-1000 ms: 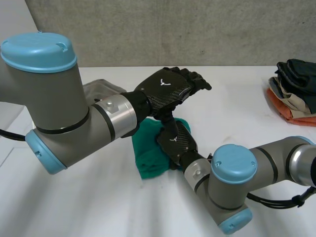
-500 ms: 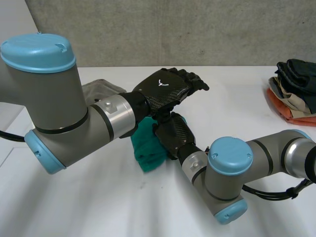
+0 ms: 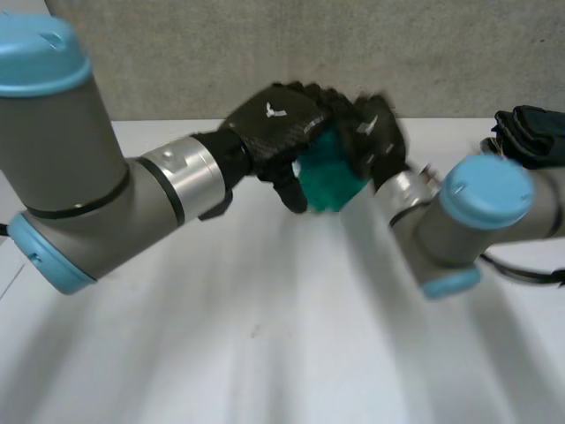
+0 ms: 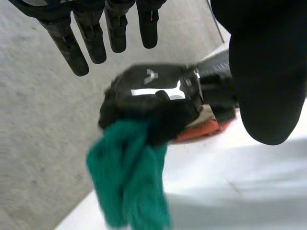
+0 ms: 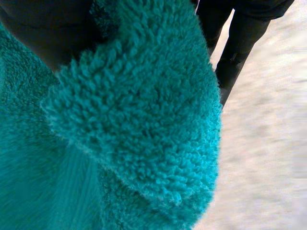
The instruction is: Fold the laundry.
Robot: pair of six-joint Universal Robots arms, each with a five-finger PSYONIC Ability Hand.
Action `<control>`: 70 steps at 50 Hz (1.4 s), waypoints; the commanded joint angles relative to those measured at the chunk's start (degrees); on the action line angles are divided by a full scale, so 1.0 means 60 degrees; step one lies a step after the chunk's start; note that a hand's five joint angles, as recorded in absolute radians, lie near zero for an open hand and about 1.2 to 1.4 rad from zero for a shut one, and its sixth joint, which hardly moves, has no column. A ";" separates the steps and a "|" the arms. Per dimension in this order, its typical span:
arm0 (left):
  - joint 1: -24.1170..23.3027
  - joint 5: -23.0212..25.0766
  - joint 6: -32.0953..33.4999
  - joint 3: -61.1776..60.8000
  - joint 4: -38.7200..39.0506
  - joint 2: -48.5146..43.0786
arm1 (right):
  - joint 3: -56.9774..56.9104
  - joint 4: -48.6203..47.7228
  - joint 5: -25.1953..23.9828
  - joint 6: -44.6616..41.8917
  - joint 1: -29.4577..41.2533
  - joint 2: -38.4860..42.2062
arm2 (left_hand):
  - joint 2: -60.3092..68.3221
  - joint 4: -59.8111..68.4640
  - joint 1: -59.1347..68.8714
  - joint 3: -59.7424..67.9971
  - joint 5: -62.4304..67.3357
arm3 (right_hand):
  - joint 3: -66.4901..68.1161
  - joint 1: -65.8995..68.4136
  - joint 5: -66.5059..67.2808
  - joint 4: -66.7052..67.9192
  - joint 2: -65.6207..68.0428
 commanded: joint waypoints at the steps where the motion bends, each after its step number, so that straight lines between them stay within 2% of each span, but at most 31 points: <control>1: 0.0089 -0.0092 -0.0494 0.0142 0.0363 0.0300 | -0.1315 -0.0993 -0.0722 0.0939 -0.1768 -0.0379 | -0.0188 -0.0138 -0.0201 -0.0246 -0.0208 | 0.2339 0.3445 0.3005 0.1993 0.2478; 11: 0.0016 -0.0107 -0.0597 0.0010 0.0437 0.0300 | -0.2722 -0.1110 -0.1659 0.2185 -0.4800 -0.0058 | -0.0160 -0.0110 -0.0173 -0.0218 -0.0180 | 0.2339 0.3445 0.3005 0.1993 0.2478; 16: -0.0013 -0.0107 -0.0597 -0.0107 0.0451 0.0300 | -0.3336 -0.1417 -0.3077 0.2872 -0.6205 0.0979 | -0.0160 -0.0110 -0.0173 -0.0218 -0.0180 | 0.2339 0.3445 0.3005 0.1993 0.2478; 19: -0.0028 -0.0107 -0.0597 -0.0137 0.0451 0.0271 | -0.3513 -0.1534 -0.3825 0.3268 -0.6806 0.1712 | -0.0160 -0.0110 -0.0173 -0.0218 -0.0180 | 0.2339 0.3445 0.3005 0.1993 0.2478; 26: -0.0101 -0.0107 -0.0597 -0.0327 0.0451 0.0169 | -0.3426 -0.2047 -0.4880 0.3635 -0.8081 0.2885 | -0.0132 -0.0082 -0.0145 -0.0190 -0.0152 | 0.2339 0.3445 0.3005 0.1993 0.2478; 30: -0.0203 -0.0121 -0.0597 -0.0386 0.0437 0.0124 | -0.3135 -0.2136 -0.5729 0.3680 -0.8551 0.3180 | -0.0132 -0.0082 -0.0145 -0.0190 -0.0152 | 0.2339 0.3445 0.3005 0.1993 0.2478; 35: -0.0262 -0.0107 -0.0597 -0.0532 0.0437 0.0124 | -0.2635 -0.2296 -0.6289 0.3724 -0.8977 0.2990 | -0.0132 -0.0082 -0.0145 -0.0190 -0.0152 | 0.2339 0.3445 0.3005 0.1993 0.2478; 37: -0.0262 -0.0107 -0.0597 -0.0532 0.0437 0.0139 | -0.2431 -0.2370 -0.6289 0.3825 -0.9006 0.2742 | -0.0132 -0.0082 -0.0145 -0.0190 -0.0152 | 0.2339 0.3445 0.3005 0.1993 0.2478; 38: -0.0262 -0.0107 -0.0597 -0.0532 0.0437 0.0139 | -0.2357 -0.2385 -0.6275 0.3899 -0.9006 0.2625 | -0.0132 -0.0082 -0.0145 -0.0190 -0.0152 | 0.0795 0.1900 0.1460 0.0448 0.0933; 40: -0.0277 -0.0107 -0.0597 -0.0518 0.0437 0.0154 | -0.2182 -0.2385 -0.6158 0.4002 -0.8992 0.2332 | -0.0132 -0.0082 -0.0145 -0.0190 -0.0152 | -0.4581 -0.3475 -0.3915 -0.4927 -0.4442; 41: -0.0277 -0.0107 -0.0597 -0.0503 0.0437 0.0168 | -0.1963 -0.2312 -0.6070 0.4104 -0.8992 0.1939 | -0.0132 -0.0082 -0.0145 -0.0190 -0.0152 | -0.9044 -0.7939 -0.8379 -0.9391 -0.8905; 48: -0.0555 -0.0107 -0.0641 -0.0503 0.0422 0.0286 | -0.0688 -0.1288 -0.5484 0.4763 -0.9050 0.0047 | -0.0132 -0.0082 -0.0145 -0.0190 -0.0152 | -0.9328 -0.8222 -0.8662 -0.9674 -0.9189; 53: -0.0891 -0.0107 -0.0641 -0.0517 0.0436 0.0490 | -0.0408 0.1244 -0.5148 0.4618 -0.9196 -0.1008 | -0.0160 -0.0110 -0.0173 -0.0218 -0.0180 | -0.9328 -0.8222 -0.8662 -0.9674 -0.9189; 56: -0.0907 -0.0107 -0.0641 -0.0518 0.0451 0.0695 | -0.0438 0.2855 -0.4811 0.3683 -0.9679 -0.1550 | -0.0160 -0.0110 -0.0173 -0.0218 -0.0180 | -0.9328 -0.8222 -0.8662 -0.9674 -0.9189; 57: -0.0907 -0.0107 -0.0641 -0.0503 0.0466 0.0725 | -0.0467 0.3512 -0.4665 0.2969 -0.9840 -0.1870 | -0.0160 -0.0110 -0.0173 -0.0218 -0.0180 | -0.9328 -0.8222 -0.8662 -0.9674 -0.9189; 59: -0.0907 -0.0107 -0.0670 -0.0401 0.0524 0.0871 | -0.0438 0.4087 -0.4547 0.2161 -0.9943 -0.2165 | -0.0160 -0.0110 -0.0173 -0.0218 -0.0180 | -0.9328 -0.8222 -0.8662 -0.9674 -0.9189; 61: -0.0907 -0.0107 -0.0743 -0.0342 0.0626 0.0988 | -0.0423 0.4469 -0.4343 0.1109 -0.9900 -0.2501 | -0.0160 -0.0110 -0.0173 -0.0218 -0.0180 | -0.9328 -0.8222 -0.8662 -0.9674 -0.9189; 64: -0.0834 -0.0121 -0.0977 -0.0196 0.1065 0.1266 | -0.0438 0.4500 -0.3757 0.0444 -0.9710 -0.2956 | -0.0160 -0.0110 -0.0173 -0.0218 -0.0180 | -0.9328 -0.8222 -0.8662 -0.9674 -0.9189; 65: -0.0804 -0.0121 -0.1050 -0.0181 0.1182 0.1340 | -0.0423 0.4442 -0.3335 0.0442 -0.9318 -0.3422 | -0.0160 -0.0110 -0.0173 -0.0218 -0.0180 | -0.9328 -0.8222 -0.8662 -0.9674 -0.9189; 69: -0.0542 -0.0311 -0.1446 -0.0108 0.1593 0.1764 | -0.0278 0.3742 -0.2600 0.0763 -0.8030 -0.4317 | -0.0160 -0.0110 -0.0173 -0.0218 -0.0180 | -0.9328 -0.8222 -0.8662 -0.9674 -0.9189; 70: -0.0207 -0.0587 -0.1534 -0.0078 0.1637 0.1939 | -0.0190 0.3506 -0.2540 0.0837 -0.7779 -0.4450 | -0.0160 -0.0110 -0.0173 -0.0218 -0.0180 | -0.9328 -0.8222 -0.8662 -0.9674 -0.9189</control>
